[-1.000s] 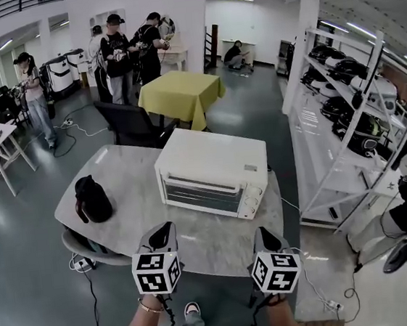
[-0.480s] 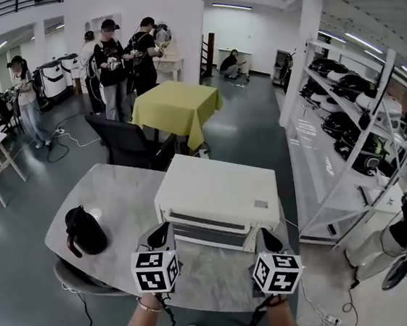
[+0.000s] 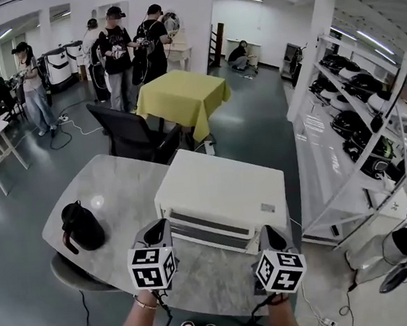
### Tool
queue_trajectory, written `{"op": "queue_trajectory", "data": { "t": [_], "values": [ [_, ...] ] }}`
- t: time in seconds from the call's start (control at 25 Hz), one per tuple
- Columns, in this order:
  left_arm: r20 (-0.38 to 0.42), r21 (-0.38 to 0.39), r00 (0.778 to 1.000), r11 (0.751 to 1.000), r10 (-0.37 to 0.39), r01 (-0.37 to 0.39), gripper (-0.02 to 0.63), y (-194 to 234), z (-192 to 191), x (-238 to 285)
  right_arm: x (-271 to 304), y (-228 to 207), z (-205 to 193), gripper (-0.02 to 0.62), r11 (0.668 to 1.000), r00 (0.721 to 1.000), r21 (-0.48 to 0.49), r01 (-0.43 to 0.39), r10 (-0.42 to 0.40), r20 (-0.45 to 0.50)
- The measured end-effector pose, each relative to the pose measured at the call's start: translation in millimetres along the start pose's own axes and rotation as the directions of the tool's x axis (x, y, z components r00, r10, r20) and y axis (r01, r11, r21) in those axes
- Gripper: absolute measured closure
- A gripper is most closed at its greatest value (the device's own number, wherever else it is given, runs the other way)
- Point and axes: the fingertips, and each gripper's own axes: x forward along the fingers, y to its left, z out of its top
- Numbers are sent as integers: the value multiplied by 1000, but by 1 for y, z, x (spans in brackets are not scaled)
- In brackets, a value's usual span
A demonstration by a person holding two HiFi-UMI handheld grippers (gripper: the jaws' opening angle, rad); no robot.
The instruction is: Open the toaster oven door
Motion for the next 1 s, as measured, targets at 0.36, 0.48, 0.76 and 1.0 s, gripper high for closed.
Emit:
{"op": "queue_trajectory", "data": {
  "t": [0.36, 0.48, 0.76, 1.0],
  "values": [
    [-10, 12, 998, 998, 65, -65, 600, -4, 2, -11, 5, -5, 14, 591, 998, 998, -16, -61, 61, 16],
    [-19, 7, 997, 997, 75, -75, 600, -3, -3, -11, 6, -7, 11, 591, 998, 998, -19, -66, 67, 12],
    [-14, -20, 1000, 1000, 23, -24, 595, -11, -2, -6, 2, -17, 9, 591, 999, 999, -13, -52, 52, 3],
    [-55, 3, 998, 1000, 15, -15, 529, -3, -4, 4, 5, -24, 4, 591, 1000, 1000, -2, -26, 26, -9]
  ]
}}
